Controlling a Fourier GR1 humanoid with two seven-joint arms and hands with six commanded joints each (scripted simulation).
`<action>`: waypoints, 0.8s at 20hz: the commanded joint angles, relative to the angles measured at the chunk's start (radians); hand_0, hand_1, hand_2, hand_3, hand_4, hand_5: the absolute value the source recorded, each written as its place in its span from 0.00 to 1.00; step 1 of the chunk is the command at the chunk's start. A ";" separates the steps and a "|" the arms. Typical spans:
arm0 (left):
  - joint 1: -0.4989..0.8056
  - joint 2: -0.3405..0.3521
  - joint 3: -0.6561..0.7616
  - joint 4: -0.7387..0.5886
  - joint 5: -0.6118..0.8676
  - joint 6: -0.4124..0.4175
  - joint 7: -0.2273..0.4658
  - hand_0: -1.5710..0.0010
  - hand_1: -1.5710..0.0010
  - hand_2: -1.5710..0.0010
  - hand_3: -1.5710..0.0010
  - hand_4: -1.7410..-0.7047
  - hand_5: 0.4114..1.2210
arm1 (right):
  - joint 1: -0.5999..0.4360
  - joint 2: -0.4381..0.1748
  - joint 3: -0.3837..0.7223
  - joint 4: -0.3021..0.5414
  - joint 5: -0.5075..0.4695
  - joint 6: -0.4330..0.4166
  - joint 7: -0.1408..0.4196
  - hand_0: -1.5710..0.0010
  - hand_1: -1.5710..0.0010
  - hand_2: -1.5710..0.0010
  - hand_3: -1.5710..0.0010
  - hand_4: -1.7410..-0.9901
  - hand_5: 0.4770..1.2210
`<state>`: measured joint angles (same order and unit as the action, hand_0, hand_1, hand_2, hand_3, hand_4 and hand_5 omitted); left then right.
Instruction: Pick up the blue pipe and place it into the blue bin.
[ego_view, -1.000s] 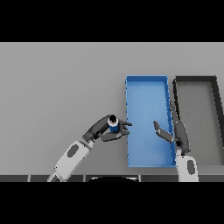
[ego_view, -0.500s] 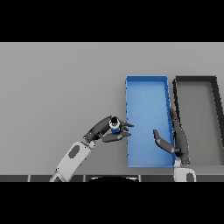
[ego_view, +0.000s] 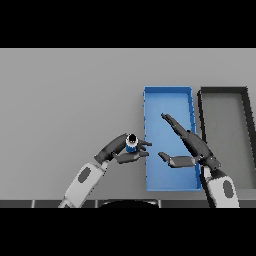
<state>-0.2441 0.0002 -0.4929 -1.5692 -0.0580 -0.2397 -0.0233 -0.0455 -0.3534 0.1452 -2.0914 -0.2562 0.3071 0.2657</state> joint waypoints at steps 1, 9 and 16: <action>-0.006 -0.004 0.008 0.007 0.001 -0.004 0.009 0.00 0.00 0.00 0.00 0.26 1.00 | -0.049 -0.010 0.020 -0.001 0.000 0.004 0.032 1.00 1.00 0.95 1.00 0.61 0.11; -0.016 -0.029 0.044 0.036 -0.025 -0.043 -0.036 0.00 0.00 0.00 0.00 0.27 1.00 | -0.265 0.029 0.155 0.046 -0.025 0.063 0.135 1.00 1.00 0.97 1.00 0.63 0.10; -0.003 -0.053 0.067 0.037 -0.029 -0.084 -0.015 0.00 0.00 0.00 0.00 0.26 1.00 | -0.427 0.086 0.210 0.149 -0.009 0.089 0.210 0.98 0.98 0.95 1.00 0.74 0.06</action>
<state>-0.2473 -0.0527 -0.4259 -1.5325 -0.0882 -0.3256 -0.0403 -0.4723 -0.2674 0.3551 -1.9428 -0.2651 0.3959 0.4772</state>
